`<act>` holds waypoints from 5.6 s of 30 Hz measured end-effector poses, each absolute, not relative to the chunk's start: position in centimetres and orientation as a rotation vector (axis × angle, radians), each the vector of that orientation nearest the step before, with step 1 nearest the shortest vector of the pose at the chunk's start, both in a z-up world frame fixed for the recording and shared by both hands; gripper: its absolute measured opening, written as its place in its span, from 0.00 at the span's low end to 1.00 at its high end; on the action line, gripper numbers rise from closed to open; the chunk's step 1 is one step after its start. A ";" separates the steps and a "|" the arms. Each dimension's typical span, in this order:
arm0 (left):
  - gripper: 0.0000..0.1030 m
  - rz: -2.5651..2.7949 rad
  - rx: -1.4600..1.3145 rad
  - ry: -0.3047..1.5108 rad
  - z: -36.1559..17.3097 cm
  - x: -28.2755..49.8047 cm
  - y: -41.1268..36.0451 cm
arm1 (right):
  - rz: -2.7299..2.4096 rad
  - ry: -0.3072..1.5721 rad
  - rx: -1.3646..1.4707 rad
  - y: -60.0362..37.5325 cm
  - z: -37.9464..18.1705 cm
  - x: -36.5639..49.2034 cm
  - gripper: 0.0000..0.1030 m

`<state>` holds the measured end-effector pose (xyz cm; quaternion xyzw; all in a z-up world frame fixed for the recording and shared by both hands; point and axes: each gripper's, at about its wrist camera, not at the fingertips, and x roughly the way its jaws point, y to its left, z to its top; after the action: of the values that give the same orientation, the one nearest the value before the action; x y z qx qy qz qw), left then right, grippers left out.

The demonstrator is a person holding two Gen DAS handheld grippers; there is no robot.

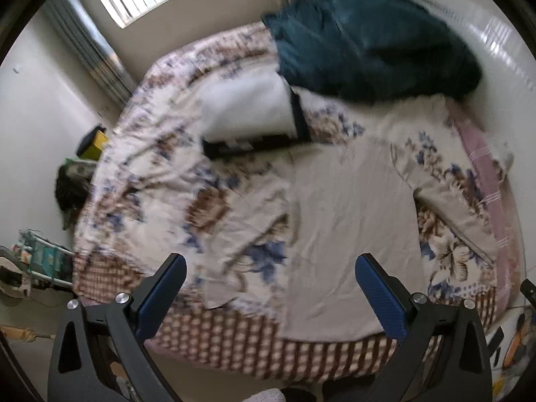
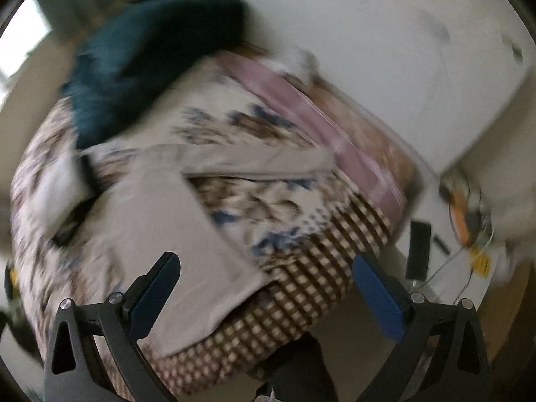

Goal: Fold small clothes

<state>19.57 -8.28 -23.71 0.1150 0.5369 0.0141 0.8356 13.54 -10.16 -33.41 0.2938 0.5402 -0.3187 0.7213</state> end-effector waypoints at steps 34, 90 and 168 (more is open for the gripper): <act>1.00 0.248 -0.016 1.325 -45.5 27.6 -5.2 | -0.406 1.016 0.317 -10.6 -47.7 34.5 0.05; 0.90 0.768 -0.756 1.326 -51.9 16.4 31.3 | 0.071 1.521 0.047 14.0 -59.0 28.9 0.66; 0.71 -0.118 -0.192 1.660 -54.0 6.4 2.8 | 0.056 1.684 0.868 -30.9 -53.4 6.1 0.60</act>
<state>6.41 2.81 -53.97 -0.0851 0.7363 -0.0523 0.6692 6.09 -30.88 -53.38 0.3718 0.7216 0.0242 0.5836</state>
